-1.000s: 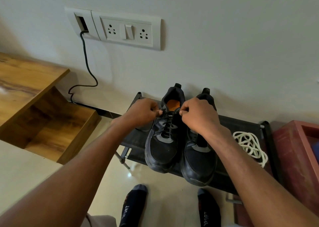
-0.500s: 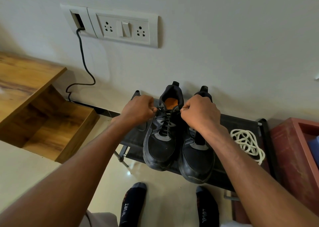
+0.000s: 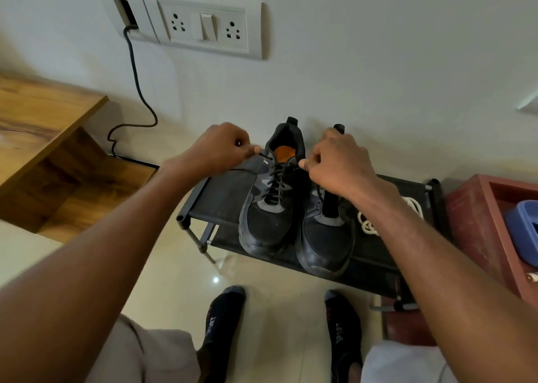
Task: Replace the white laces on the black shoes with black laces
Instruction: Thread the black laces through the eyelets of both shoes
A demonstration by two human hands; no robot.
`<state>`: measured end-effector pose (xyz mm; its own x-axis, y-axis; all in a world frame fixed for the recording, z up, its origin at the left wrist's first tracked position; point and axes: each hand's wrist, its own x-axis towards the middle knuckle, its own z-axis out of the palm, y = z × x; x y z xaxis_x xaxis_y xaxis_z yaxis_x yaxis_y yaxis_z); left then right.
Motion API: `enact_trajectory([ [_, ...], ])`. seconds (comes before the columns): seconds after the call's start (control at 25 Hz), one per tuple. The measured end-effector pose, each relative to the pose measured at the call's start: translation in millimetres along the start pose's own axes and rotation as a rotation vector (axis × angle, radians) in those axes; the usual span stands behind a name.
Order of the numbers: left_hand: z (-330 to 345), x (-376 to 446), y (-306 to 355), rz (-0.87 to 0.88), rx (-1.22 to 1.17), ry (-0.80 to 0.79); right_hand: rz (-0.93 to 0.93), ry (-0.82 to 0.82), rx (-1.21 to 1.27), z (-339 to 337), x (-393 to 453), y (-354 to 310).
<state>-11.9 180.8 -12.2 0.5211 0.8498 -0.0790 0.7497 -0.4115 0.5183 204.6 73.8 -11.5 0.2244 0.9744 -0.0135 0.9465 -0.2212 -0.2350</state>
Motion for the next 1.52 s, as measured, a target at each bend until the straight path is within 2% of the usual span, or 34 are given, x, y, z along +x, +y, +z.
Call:
enact_trajectory([
  [0.08,-13,-1,5,0.012,0.02,0.075,-0.008,0.04,0.105,-10,-3,7],
  [0.24,-26,-7,-4,-0.013,0.074,0.172,0.249,0.037,0.78,-44,-10,25],
  [0.28,-28,-10,-8,-0.028,0.093,0.194,0.281,0.037,0.842,-48,-11,29],
  [0.32,-29,-13,-11,-0.041,0.113,0.217,0.274,0.052,0.789,-50,-13,31],
  [0.44,-29,-20,-21,-0.091,0.137,0.27,0.191,0.105,0.285,-44,-23,35],
  [0.48,-28,-22,-25,-0.107,0.138,0.277,0.194,0.105,0.217,-39,-27,37],
  [0.76,-13,-23,-46,-0.206,0.028,0.278,0.3,0.117,0.13,-4,-36,46],
  [1.04,-3,-25,-43,-0.292,-0.004,0.249,0.475,0.15,0.173,4,-27,43],
  [1.12,-9,-26,-38,-0.324,-0.077,0.246,0.579,0.095,0.298,-3,-24,37],
  [1.16,-15,-26,-31,-0.337,-0.155,0.254,0.63,0.03,0.483,-8,-22,32],
  [1.24,-27,-28,-4,-0.314,-0.328,0.257,0.696,-0.226,1.034,-22,-21,10],
  [1.32,-37,-35,37,-0.171,-0.383,0.198,0.6,-0.476,1.412,-39,-24,-21],
  [1.36,-40,-42,57,-0.06,-0.346,0.154,0.543,-0.553,1.481,-45,-25,-35],
  [1.44,-41,-54,84,0.121,-0.274,0.042,0.466,-0.64,1.456,-48,-18,-51],
  [1.52,-44,-60,87,0.193,-0.257,-0.049,0.462,-0.631,1.414,-47,-13,-59],
])
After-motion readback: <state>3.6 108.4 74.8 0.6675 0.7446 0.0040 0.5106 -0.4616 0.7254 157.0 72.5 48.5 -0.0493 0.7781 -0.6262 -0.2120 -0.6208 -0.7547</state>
